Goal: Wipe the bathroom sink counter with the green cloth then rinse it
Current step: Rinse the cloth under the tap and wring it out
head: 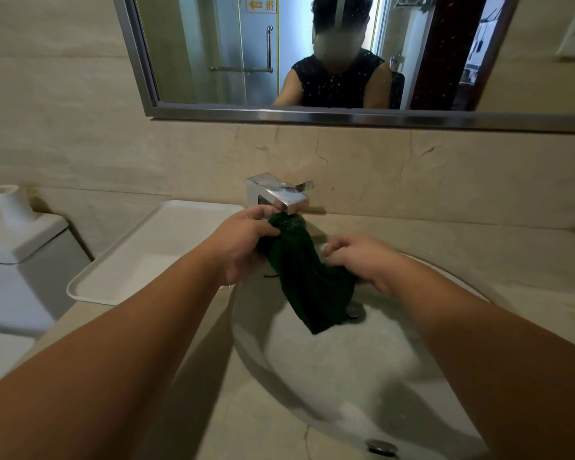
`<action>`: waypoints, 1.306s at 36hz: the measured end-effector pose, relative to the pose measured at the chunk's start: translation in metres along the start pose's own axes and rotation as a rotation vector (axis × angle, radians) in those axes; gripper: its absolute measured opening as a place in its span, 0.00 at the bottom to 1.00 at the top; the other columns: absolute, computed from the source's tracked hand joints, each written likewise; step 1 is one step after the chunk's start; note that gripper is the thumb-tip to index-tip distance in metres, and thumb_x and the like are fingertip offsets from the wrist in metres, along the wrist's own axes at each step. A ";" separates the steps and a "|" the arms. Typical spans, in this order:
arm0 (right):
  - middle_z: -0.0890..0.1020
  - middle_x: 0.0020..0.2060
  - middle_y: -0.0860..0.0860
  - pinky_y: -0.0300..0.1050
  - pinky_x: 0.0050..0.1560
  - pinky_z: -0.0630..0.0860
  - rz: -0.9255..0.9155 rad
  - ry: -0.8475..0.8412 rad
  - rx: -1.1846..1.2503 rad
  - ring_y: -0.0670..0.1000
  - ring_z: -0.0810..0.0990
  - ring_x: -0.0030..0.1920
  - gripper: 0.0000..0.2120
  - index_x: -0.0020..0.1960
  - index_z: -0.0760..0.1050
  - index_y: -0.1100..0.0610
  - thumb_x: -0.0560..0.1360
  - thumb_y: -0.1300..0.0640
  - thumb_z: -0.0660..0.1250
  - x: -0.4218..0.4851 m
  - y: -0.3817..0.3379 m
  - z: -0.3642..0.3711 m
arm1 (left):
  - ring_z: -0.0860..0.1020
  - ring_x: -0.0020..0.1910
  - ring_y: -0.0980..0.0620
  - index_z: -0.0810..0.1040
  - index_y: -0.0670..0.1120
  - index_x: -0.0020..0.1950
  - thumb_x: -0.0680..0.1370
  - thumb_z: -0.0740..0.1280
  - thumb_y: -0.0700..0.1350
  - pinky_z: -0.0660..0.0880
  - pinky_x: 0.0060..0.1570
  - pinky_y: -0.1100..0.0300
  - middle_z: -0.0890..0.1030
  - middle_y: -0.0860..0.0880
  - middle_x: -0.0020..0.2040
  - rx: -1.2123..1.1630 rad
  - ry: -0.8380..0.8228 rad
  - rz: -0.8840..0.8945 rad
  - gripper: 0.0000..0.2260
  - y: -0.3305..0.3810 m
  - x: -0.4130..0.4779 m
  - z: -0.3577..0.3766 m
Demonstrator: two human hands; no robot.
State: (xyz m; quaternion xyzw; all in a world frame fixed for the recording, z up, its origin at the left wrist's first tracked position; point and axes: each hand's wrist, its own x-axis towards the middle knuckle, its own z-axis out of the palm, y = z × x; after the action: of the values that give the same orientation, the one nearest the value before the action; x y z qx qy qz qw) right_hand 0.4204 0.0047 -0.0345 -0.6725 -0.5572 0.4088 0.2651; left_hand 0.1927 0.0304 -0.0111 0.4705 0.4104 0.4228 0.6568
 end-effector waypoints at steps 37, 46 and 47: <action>0.86 0.52 0.67 0.61 0.40 0.87 0.130 0.145 0.428 0.65 0.87 0.46 0.11 0.57 0.80 0.65 0.79 0.58 0.67 -0.007 -0.025 0.005 | 0.87 0.52 0.36 0.80 0.36 0.62 0.83 0.65 0.41 0.87 0.47 0.43 0.85 0.36 0.56 0.526 0.249 -0.087 0.11 0.002 -0.010 0.011; 0.85 0.54 0.62 0.49 0.50 0.85 -0.048 -0.099 0.408 0.58 0.88 0.52 0.11 0.53 0.83 0.62 0.76 0.67 0.63 -0.012 -0.033 0.026 | 0.87 0.52 0.39 0.83 0.39 0.61 0.84 0.68 0.51 0.85 0.49 0.47 0.88 0.39 0.53 0.194 0.075 -0.125 0.16 -0.018 0.000 0.024; 0.85 0.55 0.62 0.49 0.51 0.85 -0.067 -0.111 0.370 0.57 0.87 0.54 0.13 0.52 0.84 0.60 0.76 0.68 0.63 -0.013 -0.031 0.025 | 0.87 0.53 0.39 0.83 0.39 0.62 0.83 0.70 0.50 0.85 0.51 0.47 0.88 0.40 0.53 0.187 0.054 -0.110 0.16 -0.019 0.001 0.022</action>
State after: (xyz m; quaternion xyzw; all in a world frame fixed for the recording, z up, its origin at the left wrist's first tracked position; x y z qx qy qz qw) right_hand 0.3824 -0.0029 -0.0190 -0.5696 -0.5084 0.5317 0.3666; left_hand 0.2166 0.0217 -0.0251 0.4951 0.4907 0.3585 0.6209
